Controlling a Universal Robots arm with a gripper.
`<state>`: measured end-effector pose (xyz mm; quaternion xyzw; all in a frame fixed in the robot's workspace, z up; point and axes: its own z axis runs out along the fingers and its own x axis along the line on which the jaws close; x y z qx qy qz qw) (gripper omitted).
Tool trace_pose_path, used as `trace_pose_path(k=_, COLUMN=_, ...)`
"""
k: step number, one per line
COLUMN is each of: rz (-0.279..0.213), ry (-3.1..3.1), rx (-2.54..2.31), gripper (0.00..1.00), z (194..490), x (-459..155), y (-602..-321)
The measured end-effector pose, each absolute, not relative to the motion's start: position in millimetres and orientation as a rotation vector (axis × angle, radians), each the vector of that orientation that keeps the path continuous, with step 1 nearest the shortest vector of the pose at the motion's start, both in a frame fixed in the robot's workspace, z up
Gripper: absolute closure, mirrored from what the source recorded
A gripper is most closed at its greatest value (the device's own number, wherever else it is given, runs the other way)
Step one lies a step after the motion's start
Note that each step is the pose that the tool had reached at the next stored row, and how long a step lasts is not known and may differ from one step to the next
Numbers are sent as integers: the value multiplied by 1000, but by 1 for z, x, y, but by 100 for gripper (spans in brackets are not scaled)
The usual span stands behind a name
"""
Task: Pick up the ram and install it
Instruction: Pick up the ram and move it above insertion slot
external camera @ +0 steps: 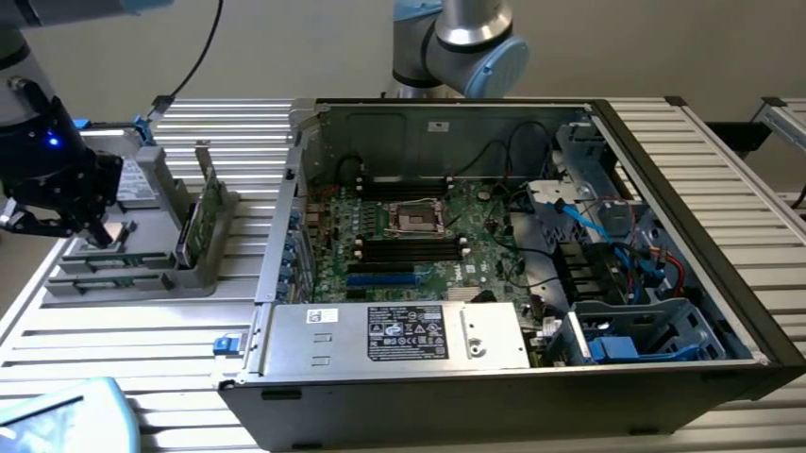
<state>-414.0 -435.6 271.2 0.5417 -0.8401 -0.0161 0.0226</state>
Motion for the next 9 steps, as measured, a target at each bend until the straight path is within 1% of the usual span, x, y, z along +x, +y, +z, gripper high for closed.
trace_pose_path(k=4, rz=-70, ry=-2545, rx=1777, gripper=90, z=270, x=-414, y=-436)
trace_pose_path(k=9, rz=-83, ry=-2465, rx=1893, gripper=90, z=268, x=-414, y=-436)
